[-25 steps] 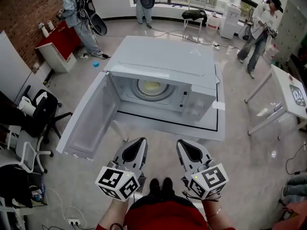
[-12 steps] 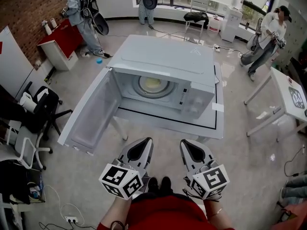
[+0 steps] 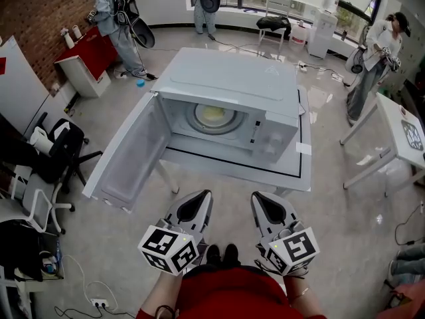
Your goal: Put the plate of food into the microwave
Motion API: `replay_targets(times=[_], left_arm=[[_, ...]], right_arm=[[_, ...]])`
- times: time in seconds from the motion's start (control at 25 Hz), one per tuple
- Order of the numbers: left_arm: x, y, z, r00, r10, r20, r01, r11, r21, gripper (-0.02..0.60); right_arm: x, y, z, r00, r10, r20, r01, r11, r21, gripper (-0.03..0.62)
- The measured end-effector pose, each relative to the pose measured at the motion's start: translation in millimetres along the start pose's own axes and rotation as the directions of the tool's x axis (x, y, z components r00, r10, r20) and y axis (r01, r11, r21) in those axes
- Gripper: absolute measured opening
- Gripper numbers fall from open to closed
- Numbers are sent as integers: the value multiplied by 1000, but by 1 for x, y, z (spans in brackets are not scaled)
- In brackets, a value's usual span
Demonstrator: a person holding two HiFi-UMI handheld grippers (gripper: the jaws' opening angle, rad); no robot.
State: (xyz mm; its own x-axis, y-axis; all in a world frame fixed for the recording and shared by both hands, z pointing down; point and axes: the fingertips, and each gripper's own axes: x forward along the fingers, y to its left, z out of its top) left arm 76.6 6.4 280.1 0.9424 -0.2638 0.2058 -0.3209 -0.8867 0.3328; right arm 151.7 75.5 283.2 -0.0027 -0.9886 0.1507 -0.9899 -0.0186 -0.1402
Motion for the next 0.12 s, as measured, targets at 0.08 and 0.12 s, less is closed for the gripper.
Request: replay_targets(times=[0.08, 0.12], left_arm=[[12, -20, 25, 1000, 9, -10, -9, 1000, -12, 8], [18, -29, 38, 1000, 13, -15, -14, 1000, -18, 8]], right_arm=[[-9, -16, 32, 1000, 7, -8, -7, 1000, 1, 14], [-13, -25, 48, 1000, 10, -12, -10, 1000, 1, 14]])
